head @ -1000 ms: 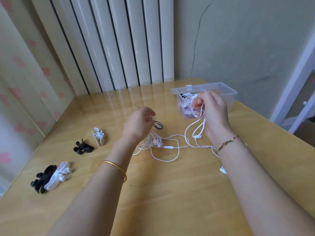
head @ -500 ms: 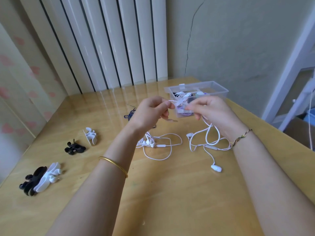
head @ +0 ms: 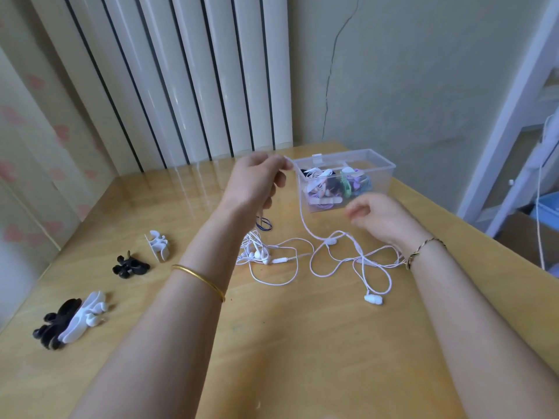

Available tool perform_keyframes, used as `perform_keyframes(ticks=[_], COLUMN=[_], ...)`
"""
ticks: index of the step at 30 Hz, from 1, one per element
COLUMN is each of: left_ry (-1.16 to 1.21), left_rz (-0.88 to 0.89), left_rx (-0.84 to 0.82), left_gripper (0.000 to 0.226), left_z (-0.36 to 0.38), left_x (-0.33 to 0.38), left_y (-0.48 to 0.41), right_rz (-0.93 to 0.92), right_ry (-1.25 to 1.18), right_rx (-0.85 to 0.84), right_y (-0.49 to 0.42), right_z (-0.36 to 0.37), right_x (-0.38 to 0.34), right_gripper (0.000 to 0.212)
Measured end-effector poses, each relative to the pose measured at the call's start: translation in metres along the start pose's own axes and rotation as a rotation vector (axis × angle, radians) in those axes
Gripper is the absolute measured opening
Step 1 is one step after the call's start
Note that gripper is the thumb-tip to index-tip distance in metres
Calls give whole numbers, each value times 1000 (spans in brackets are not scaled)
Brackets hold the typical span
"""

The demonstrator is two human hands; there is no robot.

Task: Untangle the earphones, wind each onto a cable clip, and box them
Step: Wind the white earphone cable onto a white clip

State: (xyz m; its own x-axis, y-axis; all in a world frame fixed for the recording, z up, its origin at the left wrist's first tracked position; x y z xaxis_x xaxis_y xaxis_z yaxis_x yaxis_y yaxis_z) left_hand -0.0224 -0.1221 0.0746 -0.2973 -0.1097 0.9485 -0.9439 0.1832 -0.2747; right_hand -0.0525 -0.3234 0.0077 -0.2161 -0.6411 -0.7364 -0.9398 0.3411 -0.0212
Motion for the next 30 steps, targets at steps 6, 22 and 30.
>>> perform_keyframes(ticks=[6, 22, 30], left_ry=[-109, 425, 829], left_rz=[-104, -328, -335], left_rx=[-248, -537, -77], left_gripper=[22, 20, 17], left_z=[12, -4, 3], left_x=[-11, -49, -45], left_y=[10, 24, 10], right_rz=[-241, -306, -377], right_ry=[-432, -515, -289], right_rx=[-54, 163, -67], right_y=[17, 1, 10], right_z=[2, 42, 56], right_x=[-48, -47, -44], right_gripper=[25, 14, 17])
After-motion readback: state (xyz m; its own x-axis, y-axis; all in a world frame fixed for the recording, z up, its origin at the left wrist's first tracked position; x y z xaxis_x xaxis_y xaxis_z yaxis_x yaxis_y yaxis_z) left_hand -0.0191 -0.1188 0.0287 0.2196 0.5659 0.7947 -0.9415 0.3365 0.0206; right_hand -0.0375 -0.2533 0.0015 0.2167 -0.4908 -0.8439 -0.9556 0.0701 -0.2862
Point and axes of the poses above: each hand's wrist, its own y-axis away from the middle knuckle, its own z-axis out of the palm, x = y × z, the point moved 1 cm from there along -y, towards the middle knuckle, and after that the axes turned 6 degrees about z, right-handed, at the moved point
